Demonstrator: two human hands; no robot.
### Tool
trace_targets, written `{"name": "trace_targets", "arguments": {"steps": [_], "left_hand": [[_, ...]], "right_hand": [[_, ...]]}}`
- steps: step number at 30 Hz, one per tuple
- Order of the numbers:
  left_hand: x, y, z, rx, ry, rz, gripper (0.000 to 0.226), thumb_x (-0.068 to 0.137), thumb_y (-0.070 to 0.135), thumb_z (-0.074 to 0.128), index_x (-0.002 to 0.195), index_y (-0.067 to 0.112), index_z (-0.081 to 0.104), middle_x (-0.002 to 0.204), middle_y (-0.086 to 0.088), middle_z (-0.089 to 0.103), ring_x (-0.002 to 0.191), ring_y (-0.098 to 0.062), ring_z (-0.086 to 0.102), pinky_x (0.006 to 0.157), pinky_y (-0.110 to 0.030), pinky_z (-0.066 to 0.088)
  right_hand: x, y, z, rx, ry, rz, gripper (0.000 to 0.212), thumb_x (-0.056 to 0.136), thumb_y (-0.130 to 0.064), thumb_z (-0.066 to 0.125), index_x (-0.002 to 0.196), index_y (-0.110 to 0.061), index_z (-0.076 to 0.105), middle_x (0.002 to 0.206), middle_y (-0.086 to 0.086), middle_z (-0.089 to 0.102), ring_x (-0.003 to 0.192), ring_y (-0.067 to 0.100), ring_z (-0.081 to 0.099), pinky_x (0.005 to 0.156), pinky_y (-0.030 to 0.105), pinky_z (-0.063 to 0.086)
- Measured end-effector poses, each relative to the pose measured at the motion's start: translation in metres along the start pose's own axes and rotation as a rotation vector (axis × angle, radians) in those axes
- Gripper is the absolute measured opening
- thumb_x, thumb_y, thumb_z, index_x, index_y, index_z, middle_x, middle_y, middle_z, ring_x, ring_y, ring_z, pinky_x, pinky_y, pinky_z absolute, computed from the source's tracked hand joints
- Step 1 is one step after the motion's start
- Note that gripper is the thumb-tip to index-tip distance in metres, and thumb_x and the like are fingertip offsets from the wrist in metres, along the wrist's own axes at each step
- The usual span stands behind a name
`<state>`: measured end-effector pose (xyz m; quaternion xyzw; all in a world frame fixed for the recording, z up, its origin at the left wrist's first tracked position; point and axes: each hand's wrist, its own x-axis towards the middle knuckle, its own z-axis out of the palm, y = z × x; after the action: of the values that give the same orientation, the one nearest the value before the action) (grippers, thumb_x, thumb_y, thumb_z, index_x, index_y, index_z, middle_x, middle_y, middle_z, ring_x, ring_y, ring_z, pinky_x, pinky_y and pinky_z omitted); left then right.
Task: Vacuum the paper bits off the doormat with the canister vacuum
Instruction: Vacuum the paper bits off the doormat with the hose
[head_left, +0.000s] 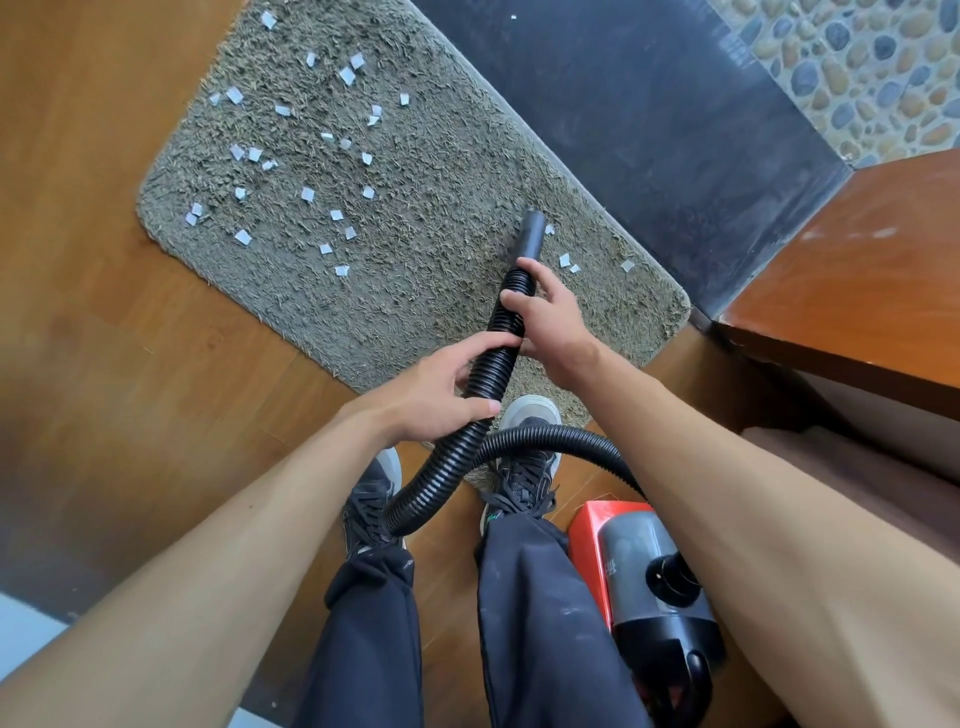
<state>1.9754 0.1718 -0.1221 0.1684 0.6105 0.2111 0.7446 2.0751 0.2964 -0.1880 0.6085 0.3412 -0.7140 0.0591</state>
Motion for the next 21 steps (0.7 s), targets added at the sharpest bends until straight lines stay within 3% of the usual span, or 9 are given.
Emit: {"name": "trace_targets", "arguments": {"steps": [4, 10, 14, 18, 21], "left_hand": [[0.004, 0.005, 0.008, 0.049, -0.018, -0.009, 0.064, 0.094, 0.008, 0.063, 0.139, 0.047, 0.042, 0.096, 0.008, 0.059, 0.066, 0.003, 0.06, 0.054, -0.01, 0.046], [0.009, 0.013, 0.015, 0.134, -0.035, -0.014, 0.064, 0.091, 0.014, 0.066, 0.137, 0.052, 0.042, 0.106, 0.006, 0.062, 0.093, -0.009, 0.062, 0.085, -0.033, 0.055], [0.007, 0.014, 0.016, 0.177, -0.053, -0.007, 0.064, 0.091, 0.015, 0.067, 0.138, 0.05, 0.041, 0.105, 0.01, 0.062, 0.094, -0.007, 0.063, 0.084, -0.03, 0.054], [0.002, 0.005, 0.018, 0.154, -0.065, -0.004, 0.065, 0.09, 0.012, 0.067, 0.137, 0.05, 0.043, 0.101, 0.011, 0.063, 0.085, -0.001, 0.062, 0.072, -0.019, 0.05], [-0.003, -0.002, 0.019, 0.143, -0.074, -0.009, 0.065, 0.09, 0.01, 0.067, 0.134, 0.052, 0.044, 0.107, 0.007, 0.067, 0.102, -0.008, 0.064, 0.074, -0.017, 0.051]], "right_hand": [[-0.003, 0.008, -0.013, 0.059, 0.035, 0.012, 0.047, 0.094, -0.005, 0.054, 0.133, -0.031, 0.051, 0.116, 0.007, 0.061, 0.091, 0.019, 0.062, 0.069, 0.037, 0.056], [-0.006, 0.011, -0.026, 0.077, 0.046, 0.034, 0.05, 0.094, -0.004, 0.054, 0.136, -0.03, 0.05, 0.115, 0.004, 0.06, 0.089, 0.017, 0.063, 0.065, 0.033, 0.053], [-0.008, 0.013, -0.031, 0.085, 0.028, 0.049, 0.05, 0.095, -0.004, 0.054, 0.137, -0.029, 0.05, 0.114, 0.006, 0.061, 0.086, 0.017, 0.063, 0.06, 0.03, 0.053], [-0.014, 0.022, -0.031, 0.087, 0.005, 0.058, 0.05, 0.095, -0.003, 0.054, 0.138, -0.028, 0.049, 0.108, 0.003, 0.061, 0.084, 0.015, 0.063, 0.06, 0.031, 0.054], [-0.016, 0.029, -0.029, 0.106, -0.015, 0.075, 0.049, 0.095, -0.002, 0.054, 0.137, -0.027, 0.05, 0.104, 0.003, 0.06, 0.082, 0.015, 0.061, 0.064, 0.034, 0.055]]}}
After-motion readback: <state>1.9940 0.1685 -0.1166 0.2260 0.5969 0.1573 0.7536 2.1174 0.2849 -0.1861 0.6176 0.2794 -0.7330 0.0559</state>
